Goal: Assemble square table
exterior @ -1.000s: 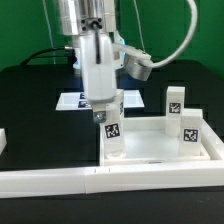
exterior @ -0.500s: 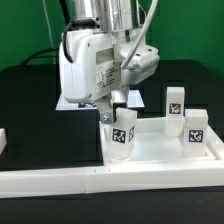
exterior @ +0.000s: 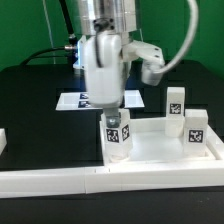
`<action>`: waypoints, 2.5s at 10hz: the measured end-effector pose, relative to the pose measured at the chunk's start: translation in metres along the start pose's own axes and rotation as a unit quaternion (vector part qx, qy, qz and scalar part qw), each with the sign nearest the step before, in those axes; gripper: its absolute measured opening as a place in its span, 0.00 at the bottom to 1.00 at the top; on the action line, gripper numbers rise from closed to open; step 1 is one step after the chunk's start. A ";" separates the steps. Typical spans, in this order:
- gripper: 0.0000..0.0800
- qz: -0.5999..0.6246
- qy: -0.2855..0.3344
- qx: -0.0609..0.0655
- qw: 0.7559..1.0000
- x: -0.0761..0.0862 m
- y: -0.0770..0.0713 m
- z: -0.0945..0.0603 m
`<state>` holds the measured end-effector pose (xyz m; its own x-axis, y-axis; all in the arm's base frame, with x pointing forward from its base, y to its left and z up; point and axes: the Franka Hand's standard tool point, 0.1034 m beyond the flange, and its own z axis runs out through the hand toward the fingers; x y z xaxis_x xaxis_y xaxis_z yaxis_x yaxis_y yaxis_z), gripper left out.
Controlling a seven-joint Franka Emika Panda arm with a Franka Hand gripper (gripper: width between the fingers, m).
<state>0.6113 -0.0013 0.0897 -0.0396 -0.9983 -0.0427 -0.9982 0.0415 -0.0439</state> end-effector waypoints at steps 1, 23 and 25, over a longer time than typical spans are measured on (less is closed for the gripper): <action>0.80 -0.010 0.001 0.000 1.000 0.001 0.000 0.000; 0.36 -0.204 0.063 0.035 0.976 0.005 -0.006 0.012; 0.36 -0.019 0.048 0.065 0.997 -0.009 -0.007 0.013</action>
Offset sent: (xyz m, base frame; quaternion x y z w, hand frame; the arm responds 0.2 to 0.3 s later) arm -0.0018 0.0055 0.0014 0.0095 0.0822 -0.3557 0.9309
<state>0.6193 0.0076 0.0774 -0.0117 -0.9984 0.0562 -0.9850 0.0018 -0.1727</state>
